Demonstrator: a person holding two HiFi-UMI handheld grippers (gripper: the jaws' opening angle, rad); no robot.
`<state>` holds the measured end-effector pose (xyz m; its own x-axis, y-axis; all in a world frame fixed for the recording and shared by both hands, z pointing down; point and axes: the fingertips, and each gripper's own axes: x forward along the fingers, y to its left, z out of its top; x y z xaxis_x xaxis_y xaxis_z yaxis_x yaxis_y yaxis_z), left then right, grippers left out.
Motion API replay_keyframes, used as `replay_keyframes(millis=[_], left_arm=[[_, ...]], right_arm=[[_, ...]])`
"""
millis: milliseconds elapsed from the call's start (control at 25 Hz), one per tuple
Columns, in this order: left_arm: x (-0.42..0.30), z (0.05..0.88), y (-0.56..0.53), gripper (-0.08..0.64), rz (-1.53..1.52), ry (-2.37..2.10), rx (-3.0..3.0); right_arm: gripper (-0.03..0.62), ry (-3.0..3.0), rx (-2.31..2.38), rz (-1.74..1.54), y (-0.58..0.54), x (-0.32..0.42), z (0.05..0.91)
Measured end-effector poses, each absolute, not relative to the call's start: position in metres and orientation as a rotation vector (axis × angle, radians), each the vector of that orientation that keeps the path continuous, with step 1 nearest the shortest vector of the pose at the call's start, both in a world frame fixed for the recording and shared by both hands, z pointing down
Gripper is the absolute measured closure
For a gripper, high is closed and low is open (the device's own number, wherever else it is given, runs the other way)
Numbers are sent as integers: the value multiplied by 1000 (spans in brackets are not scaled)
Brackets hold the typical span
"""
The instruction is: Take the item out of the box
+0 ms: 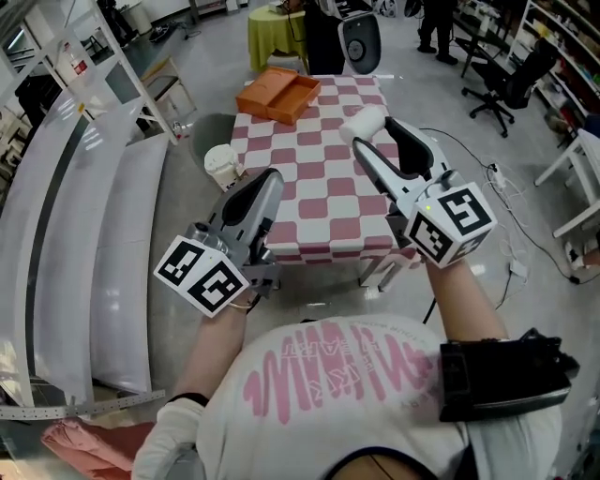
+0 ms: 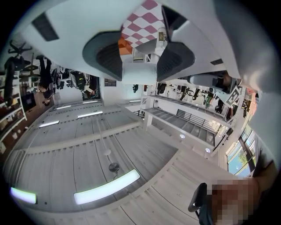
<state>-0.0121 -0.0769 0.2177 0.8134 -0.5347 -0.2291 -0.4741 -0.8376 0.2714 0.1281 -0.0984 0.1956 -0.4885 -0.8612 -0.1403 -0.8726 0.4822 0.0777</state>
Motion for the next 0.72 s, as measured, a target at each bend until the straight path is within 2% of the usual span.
replay_keyframes(millis=[360, 720], left_arm=[[-40, 194, -73, 552, -380, -648, 2858], [-62, 207, -73, 552, -394, -601, 2810]], right_arm=[[344, 2494, -1560, 192, -77, 105, 168], [344, 2410, -1652, 189, -53, 91, 174]])
